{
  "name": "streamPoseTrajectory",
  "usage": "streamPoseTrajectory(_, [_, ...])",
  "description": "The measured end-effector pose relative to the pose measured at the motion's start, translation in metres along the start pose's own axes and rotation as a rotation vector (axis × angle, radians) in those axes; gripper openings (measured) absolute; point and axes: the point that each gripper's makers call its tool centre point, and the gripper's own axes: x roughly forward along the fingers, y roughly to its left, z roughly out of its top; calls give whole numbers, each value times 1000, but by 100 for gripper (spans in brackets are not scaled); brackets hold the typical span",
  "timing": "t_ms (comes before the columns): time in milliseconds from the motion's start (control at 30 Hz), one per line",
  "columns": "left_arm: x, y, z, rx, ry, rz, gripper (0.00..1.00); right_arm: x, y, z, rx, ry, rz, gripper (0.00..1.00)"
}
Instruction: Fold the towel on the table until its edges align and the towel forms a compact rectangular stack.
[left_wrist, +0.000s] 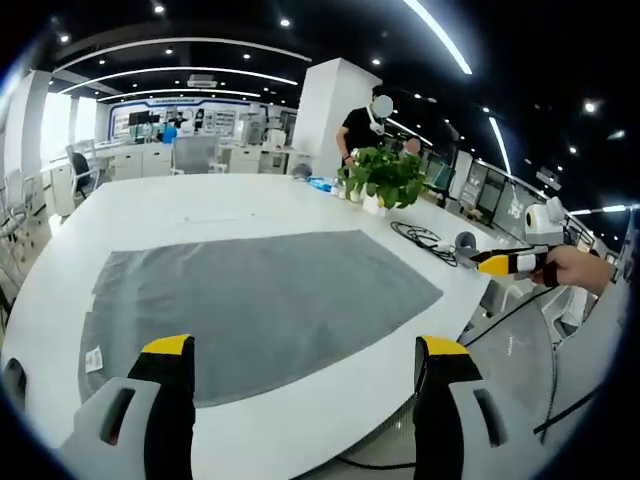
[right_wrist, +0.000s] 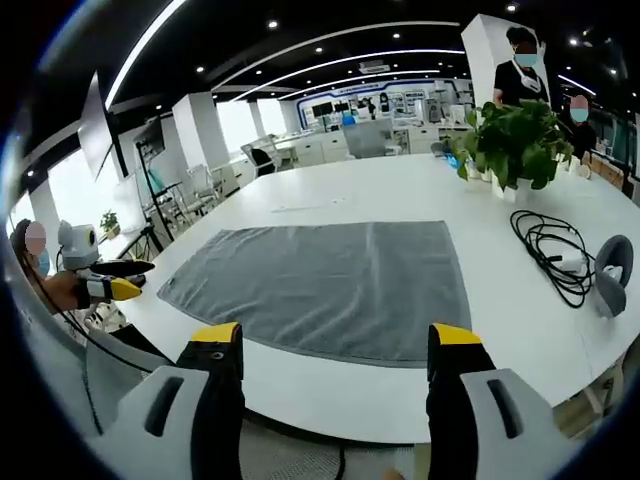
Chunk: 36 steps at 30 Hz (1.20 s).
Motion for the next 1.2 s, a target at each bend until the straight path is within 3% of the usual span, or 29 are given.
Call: streamPoseTrajectory(1200, [0,4,-3,6,8,1,93,4,2,0,1,9,14,74])
